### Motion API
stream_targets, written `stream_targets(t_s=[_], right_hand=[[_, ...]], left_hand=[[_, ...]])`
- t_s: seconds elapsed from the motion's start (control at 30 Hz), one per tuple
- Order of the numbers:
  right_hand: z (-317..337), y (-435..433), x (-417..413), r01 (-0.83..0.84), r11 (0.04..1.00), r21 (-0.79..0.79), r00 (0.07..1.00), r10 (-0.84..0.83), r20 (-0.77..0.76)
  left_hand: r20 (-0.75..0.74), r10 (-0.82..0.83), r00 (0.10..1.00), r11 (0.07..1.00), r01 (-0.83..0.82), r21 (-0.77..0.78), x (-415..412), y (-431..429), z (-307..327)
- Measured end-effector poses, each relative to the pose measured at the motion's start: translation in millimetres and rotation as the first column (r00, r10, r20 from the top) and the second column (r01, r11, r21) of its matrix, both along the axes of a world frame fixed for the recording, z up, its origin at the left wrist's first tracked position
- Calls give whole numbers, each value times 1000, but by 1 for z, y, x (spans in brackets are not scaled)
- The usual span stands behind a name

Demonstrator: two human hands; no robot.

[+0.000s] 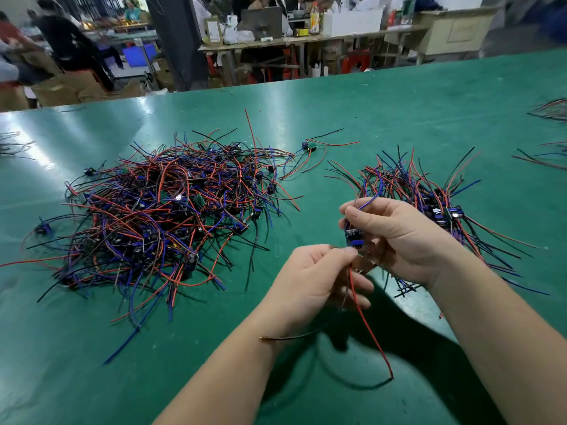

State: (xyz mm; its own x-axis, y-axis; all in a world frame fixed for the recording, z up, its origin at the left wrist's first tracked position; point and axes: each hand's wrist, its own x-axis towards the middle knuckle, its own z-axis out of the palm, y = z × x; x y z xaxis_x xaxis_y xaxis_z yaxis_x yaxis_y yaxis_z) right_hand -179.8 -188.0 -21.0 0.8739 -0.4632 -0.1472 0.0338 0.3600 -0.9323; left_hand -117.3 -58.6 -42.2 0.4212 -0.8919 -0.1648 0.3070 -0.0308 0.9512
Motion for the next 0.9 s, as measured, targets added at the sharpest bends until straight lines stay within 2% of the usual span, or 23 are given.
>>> stream_targets(t_s=[0.07, 0.13, 0.3, 0.43, 0.53, 0.6, 0.8, 0.9], right_hand=[[-1, -1, 0, 10, 999, -41, 1000, -11, -16], [-1, -2, 1, 19, 997, -69, 1000, -20, -15], [-6, 0, 4, 61, 980, -190, 998, -64, -11], [-8, 2, 6, 66, 991, -112, 997, -71, -40], [-7, -1, 7, 96, 995, 22, 995, -96, -20], [-5, -5, 6, 136, 989, 59, 991, -136, -3], [-1, -18, 1, 257, 966, 6, 966, -257, 34], [4, -29, -3, 349, 937, 27, 935, -350, 56]], left_hand=[[67, 132, 989, 991, -132, -4, 1, 0, -4], [62, 232, 971, 972, -229, -48, 3, -1, -7], [81, 224, 971, 971, -215, -102, 4, 0, -9], [44, 305, 951, 949, -300, -95, 4, -3, -13], [18, 254, 967, 962, -250, -105, 5, -4, -8], [34, 193, 981, 979, -190, -80, 4, -3, -5], [52, 57, 997, 998, -58, 29, 0, 1, -3], [82, -79, 993, 991, 70, 112, -1, 6, -4]])
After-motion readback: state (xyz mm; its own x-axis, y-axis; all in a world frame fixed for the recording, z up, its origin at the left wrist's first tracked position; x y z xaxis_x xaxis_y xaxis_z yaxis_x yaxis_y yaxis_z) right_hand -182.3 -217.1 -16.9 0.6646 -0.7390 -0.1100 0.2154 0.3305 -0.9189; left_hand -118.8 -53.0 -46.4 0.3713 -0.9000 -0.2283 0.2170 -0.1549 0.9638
